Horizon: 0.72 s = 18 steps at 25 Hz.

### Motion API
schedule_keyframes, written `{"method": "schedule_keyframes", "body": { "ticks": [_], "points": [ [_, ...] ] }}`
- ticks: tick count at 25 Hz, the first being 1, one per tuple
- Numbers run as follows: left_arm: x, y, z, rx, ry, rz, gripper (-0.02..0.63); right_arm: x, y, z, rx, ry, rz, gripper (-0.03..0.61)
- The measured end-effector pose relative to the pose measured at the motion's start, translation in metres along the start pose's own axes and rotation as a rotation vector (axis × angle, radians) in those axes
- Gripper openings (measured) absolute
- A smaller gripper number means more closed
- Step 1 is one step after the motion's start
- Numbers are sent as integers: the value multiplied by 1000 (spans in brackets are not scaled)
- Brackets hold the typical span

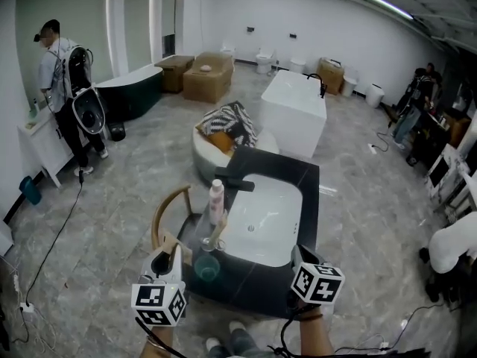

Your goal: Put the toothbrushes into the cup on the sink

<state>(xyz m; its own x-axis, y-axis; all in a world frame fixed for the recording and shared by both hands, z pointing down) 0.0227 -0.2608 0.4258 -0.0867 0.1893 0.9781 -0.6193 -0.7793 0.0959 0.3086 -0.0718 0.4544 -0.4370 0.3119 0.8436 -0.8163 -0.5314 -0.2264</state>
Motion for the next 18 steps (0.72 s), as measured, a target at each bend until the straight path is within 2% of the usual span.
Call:
{"method": "schedule_keyframes", "body": {
  "ticks": [8, 18],
  "points": [
    [0, -23, 20, 75, 6, 14, 44, 4, -24, -11, 58, -6, 33, 5],
    [4, -37, 23, 115, 36, 32, 44, 17, -42, -23, 101, 2, 77, 5]
  ]
}}
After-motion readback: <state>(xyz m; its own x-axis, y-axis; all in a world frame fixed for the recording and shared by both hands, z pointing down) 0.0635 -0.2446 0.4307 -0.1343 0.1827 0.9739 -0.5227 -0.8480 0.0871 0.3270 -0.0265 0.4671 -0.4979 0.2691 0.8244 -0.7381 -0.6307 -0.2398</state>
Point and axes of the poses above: the fingertips, and each gripper's own axes: z forward along the fingers, y to its left, x out of its underside, the point moved 6 cm from there along -z, backward along the fingers, and after that the axes turned 3 degrees about y, right-handed, at the moved point
